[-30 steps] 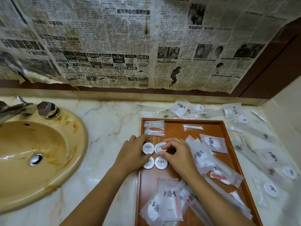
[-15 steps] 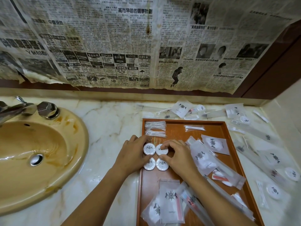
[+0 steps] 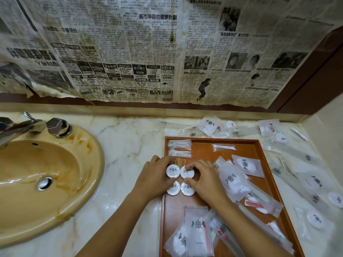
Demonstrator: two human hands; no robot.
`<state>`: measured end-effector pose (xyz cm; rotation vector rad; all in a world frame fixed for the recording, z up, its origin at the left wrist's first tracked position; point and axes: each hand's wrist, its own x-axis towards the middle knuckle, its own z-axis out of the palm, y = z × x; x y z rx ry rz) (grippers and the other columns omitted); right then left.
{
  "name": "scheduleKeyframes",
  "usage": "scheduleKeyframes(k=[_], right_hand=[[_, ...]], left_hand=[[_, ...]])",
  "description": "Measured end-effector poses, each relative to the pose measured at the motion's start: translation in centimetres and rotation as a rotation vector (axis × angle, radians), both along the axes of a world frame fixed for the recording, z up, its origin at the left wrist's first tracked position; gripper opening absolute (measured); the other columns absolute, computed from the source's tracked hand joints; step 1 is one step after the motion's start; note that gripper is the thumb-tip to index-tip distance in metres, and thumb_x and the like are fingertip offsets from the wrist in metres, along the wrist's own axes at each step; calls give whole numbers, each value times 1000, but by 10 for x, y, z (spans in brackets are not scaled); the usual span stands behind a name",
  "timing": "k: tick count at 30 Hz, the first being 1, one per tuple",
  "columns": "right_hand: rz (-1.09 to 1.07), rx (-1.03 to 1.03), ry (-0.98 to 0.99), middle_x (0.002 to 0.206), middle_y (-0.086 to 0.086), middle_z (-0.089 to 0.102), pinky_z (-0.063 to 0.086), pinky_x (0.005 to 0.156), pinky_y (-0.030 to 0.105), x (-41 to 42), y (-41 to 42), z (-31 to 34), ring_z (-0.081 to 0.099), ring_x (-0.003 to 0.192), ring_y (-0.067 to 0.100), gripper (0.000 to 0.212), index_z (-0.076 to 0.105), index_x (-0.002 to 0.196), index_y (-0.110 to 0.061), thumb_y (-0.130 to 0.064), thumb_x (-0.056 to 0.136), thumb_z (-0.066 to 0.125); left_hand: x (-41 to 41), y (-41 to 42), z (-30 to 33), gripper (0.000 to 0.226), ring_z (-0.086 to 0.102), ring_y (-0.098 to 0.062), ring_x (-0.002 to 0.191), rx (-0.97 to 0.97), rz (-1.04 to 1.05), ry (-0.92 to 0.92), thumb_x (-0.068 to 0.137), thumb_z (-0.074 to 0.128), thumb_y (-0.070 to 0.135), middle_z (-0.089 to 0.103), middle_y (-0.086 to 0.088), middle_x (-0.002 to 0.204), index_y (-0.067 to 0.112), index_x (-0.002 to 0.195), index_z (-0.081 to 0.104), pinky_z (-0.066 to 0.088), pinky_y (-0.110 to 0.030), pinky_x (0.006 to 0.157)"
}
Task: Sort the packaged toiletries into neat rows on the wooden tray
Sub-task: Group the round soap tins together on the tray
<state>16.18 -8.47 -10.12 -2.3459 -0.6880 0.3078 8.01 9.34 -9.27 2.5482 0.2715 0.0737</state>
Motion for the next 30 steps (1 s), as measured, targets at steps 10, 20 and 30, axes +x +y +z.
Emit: scheduleKeyframes(k=[10, 20, 30], right_hand=[[5, -21, 28, 110, -26, 50, 36, 100, 35, -3, 2, 0, 43, 109, 1, 39, 59, 107, -41, -46, 74, 78], [-201, 139, 38, 106, -26, 56, 45, 98, 44, -2, -44, 22, 52, 107, 1, 22, 60, 101, -42, -33, 84, 69], [-265, 15, 49, 112, -23, 51, 45, 97, 46, -42, -103, 28, 45, 114, 8, 30, 56, 106, -44, -26, 85, 68]], left_hand=[[-2, -1, -3, 60, 44, -10, 113, -37, 4, 27, 83, 64, 49, 58, 15, 120, 33, 136, 43, 41, -31, 94], [3, -17, 14, 47, 42, -18, 113, 36, 31, -83, 87, 63, 26, 52, 6, 127, 25, 131, 48, 43, -32, 89], [-36, -66, 18, 25, 49, -10, 108, -146, 49, -61, 90, 59, 20, 59, 8, 112, 27, 114, 63, 44, -26, 88]])
